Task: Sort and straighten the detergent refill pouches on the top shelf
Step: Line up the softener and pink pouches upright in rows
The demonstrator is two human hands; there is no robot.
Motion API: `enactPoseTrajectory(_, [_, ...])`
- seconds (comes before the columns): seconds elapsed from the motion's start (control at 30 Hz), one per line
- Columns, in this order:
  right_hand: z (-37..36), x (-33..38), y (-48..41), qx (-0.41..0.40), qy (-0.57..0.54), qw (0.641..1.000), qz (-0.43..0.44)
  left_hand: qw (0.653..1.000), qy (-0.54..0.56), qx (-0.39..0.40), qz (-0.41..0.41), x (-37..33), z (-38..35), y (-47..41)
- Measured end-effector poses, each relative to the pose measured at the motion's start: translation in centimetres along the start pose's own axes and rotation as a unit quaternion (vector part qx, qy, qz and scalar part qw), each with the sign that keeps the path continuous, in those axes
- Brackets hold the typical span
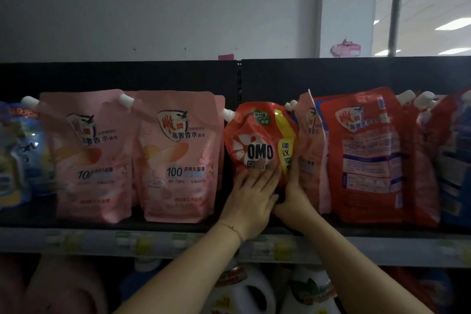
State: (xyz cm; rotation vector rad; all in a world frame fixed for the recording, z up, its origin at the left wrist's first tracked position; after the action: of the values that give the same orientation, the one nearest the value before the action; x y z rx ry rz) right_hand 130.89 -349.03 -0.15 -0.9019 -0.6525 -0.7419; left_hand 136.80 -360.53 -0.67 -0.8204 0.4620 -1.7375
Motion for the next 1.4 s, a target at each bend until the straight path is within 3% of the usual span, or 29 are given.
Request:
enactPoseTrajectory(0.23, [-0.8,-0.4,-0.6,0.026,0.104,0.994,-0.004,0.988,0.04,0.122,0.081,0.5,0.1,-0.8])
enactPoseTrajectory(0.37, [-0.4,-0.6,-1.2,0.062,0.098,0.993,-0.003,0.987,0.037,0.119,0.104,0.5,0.2,-0.6])
enactPoseTrajectory(0.5, [0.1,-0.5,-2.2,0.105,0.024,0.994,-0.033,0.997,0.005,0.027,0.078,0.7,-0.2,-0.3])
enactPoseTrajectory(0.6, [0.2,0.3,-3.0,0.104,-0.053,0.985,-0.126,0.995,-0.014,-0.006,0.099,0.5,0.0,0.0])
enactPoseTrajectory(0.7, [-0.1,0.6,-4.7,0.072,-0.245,0.94,-0.227,0.991,0.0,0.008,0.13,0.4,-0.2,0.2])
enactPoseTrajectory(0.8, [0.1,1.6,-4.9,0.104,-0.332,0.903,-0.25,0.987,0.015,0.004,0.161,0.3,0.2,0.0])
enactPoseTrajectory(0.9, [0.1,1.9,-5.1,0.12,-0.356,0.889,-0.26,0.984,0.058,0.007,0.168,0.2,0.1,-0.2])
enactPoseTrajectory(1.4, [-2.3,2.3,-5.4,0.058,-0.401,0.887,-0.219,0.976,0.076,0.018,0.202,-0.2,0.4,-0.2])
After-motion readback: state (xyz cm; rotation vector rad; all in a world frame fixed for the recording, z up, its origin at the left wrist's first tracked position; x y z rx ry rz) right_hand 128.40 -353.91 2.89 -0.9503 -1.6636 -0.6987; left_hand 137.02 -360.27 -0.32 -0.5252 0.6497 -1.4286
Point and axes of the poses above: each hand's wrist, its own y-axis away from the middle knuckle, its own z-axis out of the back of the hand, x = y × z, the point moved 1 cm from there along -y, towards the middle knuckle, and after that the axes turned 9 degrees about -z, right-handed, at the moved point
